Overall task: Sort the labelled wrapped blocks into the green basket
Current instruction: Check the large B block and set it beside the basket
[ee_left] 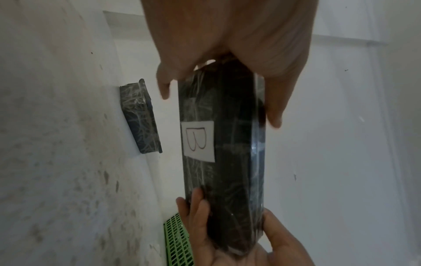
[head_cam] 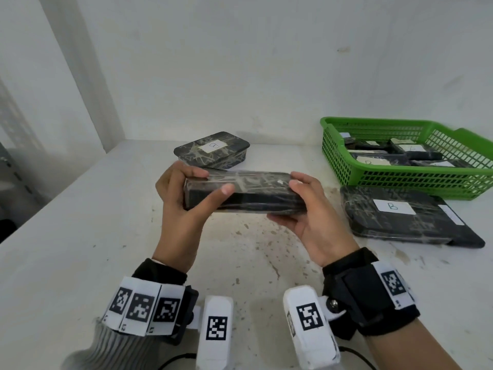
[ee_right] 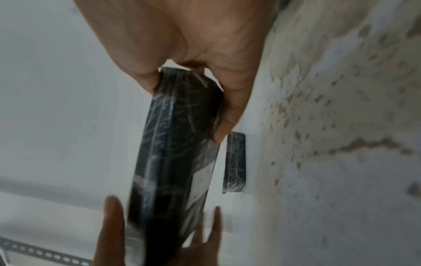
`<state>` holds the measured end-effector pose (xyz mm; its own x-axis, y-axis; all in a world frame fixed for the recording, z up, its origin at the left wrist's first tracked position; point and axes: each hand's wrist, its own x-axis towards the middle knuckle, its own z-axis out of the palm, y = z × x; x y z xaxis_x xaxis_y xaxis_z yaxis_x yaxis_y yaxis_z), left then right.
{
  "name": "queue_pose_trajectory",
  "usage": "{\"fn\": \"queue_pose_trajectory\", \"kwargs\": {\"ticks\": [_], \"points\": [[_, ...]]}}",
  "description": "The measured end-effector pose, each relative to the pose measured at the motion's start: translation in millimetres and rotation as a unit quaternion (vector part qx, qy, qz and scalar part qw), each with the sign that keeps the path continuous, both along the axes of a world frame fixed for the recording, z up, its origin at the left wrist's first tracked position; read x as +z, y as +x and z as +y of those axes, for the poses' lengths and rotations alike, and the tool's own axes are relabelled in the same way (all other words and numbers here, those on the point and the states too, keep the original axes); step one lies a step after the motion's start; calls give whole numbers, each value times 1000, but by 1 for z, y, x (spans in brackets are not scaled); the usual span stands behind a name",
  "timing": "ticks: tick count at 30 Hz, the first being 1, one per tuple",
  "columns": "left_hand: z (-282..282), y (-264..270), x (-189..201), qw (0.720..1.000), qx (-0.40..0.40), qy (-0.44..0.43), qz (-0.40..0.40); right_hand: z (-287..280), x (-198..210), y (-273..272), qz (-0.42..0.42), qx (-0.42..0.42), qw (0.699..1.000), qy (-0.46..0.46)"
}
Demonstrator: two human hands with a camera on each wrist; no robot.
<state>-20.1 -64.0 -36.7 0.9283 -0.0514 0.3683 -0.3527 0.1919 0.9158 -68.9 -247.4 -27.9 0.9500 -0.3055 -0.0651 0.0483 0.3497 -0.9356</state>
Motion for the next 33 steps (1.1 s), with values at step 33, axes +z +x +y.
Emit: {"fn": "queue_pose_trajectory", "kwargs": {"ticks": [33], "points": [[5, 0, 16, 964, -142, -55, 217, -3, 0, -5, -34, -26, 988, -150]]}}
